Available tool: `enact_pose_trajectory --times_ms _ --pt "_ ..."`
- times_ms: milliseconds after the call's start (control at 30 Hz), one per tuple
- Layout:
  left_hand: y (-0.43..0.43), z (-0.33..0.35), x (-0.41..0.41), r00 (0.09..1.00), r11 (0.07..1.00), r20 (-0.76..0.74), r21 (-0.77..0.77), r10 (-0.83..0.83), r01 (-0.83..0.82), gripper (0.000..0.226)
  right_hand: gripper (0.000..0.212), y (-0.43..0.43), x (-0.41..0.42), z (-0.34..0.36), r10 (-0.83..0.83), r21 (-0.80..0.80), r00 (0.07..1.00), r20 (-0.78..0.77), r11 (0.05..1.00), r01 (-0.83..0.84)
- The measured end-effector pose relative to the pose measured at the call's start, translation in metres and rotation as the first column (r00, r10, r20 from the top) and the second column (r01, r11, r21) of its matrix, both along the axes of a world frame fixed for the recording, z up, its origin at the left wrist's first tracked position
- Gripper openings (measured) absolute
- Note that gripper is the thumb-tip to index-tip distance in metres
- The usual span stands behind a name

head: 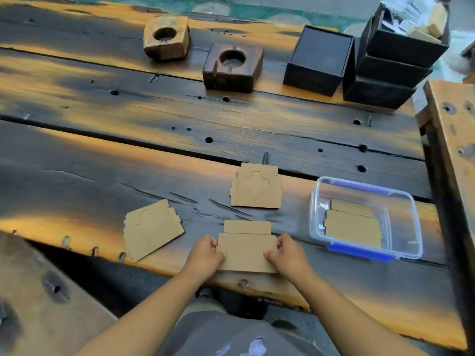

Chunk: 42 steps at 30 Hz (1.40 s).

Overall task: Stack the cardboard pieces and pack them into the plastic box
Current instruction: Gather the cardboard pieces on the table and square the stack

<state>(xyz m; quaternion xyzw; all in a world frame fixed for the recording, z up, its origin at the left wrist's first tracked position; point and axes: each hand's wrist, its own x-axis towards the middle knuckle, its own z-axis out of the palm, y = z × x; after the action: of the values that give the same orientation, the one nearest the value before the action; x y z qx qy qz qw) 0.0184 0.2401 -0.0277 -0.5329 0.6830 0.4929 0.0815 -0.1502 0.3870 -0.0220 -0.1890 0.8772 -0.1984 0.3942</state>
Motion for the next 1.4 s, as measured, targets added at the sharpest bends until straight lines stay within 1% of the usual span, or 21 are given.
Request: enact_pose_trajectory --times_ms 100,167,233,300,433,667,800,867,967,1033,1100,1167,1233,1300,1400 --pt "0.002 -0.001 -0.005 0.998 0.997 0.03 -0.058 -0.048 0.05 0.026 0.03 0.001 0.001 -0.003 -0.007 0.003 1.0 -0.017 1.0 0.007" --pt "0.0 -0.002 -0.009 0.998 0.997 0.041 -0.059 -0.045 0.047 0.023 0.025 -0.001 0.0 -0.004 -0.006 -0.007 1.0 -0.026 1.0 0.006" --pt "-0.003 -0.003 -0.011 0.998 0.998 0.061 -0.047 -0.029 0.032 0.021 0.025 -0.003 0.0 -0.006 0.002 -0.01 1.0 -0.025 1.0 -0.002" --pt "-0.006 -0.005 -0.012 0.997 1.0 0.073 -0.007 -0.026 0.027 0.022 0.026 -0.004 0.0 -0.009 0.017 -0.008 1.0 -0.021 1.0 -0.017" --pt "-0.011 -0.01 -0.013 0.998 0.991 0.059 0.132 0.018 -0.026 0.022 0.026 -0.005 0.0 -0.014 0.022 0.006 1.0 -0.016 1.0 -0.022" --pt "-0.009 -0.021 -0.007 0.997 0.991 0.075 0.133 -0.021 0.011 0.022 0.028 -0.006 0.0 -0.015 0.047 0.044 0.999 -0.014 0.998 -0.046" --pt "-0.013 -0.022 -0.005 0.993 0.992 0.093 0.106 -0.073 0.063 0.021 0.036 -0.002 -0.001 -0.014 0.044 0.039 0.999 0.0 0.998 -0.044" --pt "-0.015 -0.02 -0.005 0.991 0.993 0.108 0.098 -0.073 0.062 0.023 0.037 0.002 -0.002 -0.015 0.025 0.027 1.0 -0.012 0.999 -0.025" --pt "-0.014 -0.017 -0.006 0.994 0.992 0.108 0.125 -0.001 -0.013 0.023 0.037 0.005 -0.003 -0.016 -0.023 0.01 1.0 -0.005 1.0 0.023" --pt "-0.009 -0.014 -0.008 0.993 0.979 0.087 0.182 0.078 -0.093 0.024 0.035 0.003 -0.001 -0.017 -0.075 0.0 0.996 0.046 0.997 0.075" --pt "-0.004 -0.014 -0.01 0.988 0.965 0.075 0.216 0.132 -0.146 0.023 0.029 0.0 0.0 -0.017 -0.124 -0.002 0.987 0.099 0.992 0.124" --pt "0.002 -0.014 -0.01 0.985 0.954 0.088 0.25 0.146 -0.164 0.027 0.019 -0.003 0.001 -0.019 -0.157 0.011 0.979 0.134 0.988 0.157" --pt "0.007 -0.014 -0.006 0.983 0.939 0.108 0.297 0.148 -0.174 0.032 0.021 -0.005 -0.001 -0.018 -0.162 0.031 0.977 0.142 0.987 0.159" --pt "0.011 -0.015 0.0 0.975 0.919 0.113 0.328 0.191 -0.218 0.03 0.025 -0.005 -0.001 -0.018 -0.154 0.043 0.977 0.148 0.988 0.149" --pt "0.017 -0.012 0.005 0.964 0.914 0.106 0.306 0.244 -0.265 0.028 0.022 -0.004 0.001 -0.018 -0.121 0.055 0.981 0.153 0.992 0.114"
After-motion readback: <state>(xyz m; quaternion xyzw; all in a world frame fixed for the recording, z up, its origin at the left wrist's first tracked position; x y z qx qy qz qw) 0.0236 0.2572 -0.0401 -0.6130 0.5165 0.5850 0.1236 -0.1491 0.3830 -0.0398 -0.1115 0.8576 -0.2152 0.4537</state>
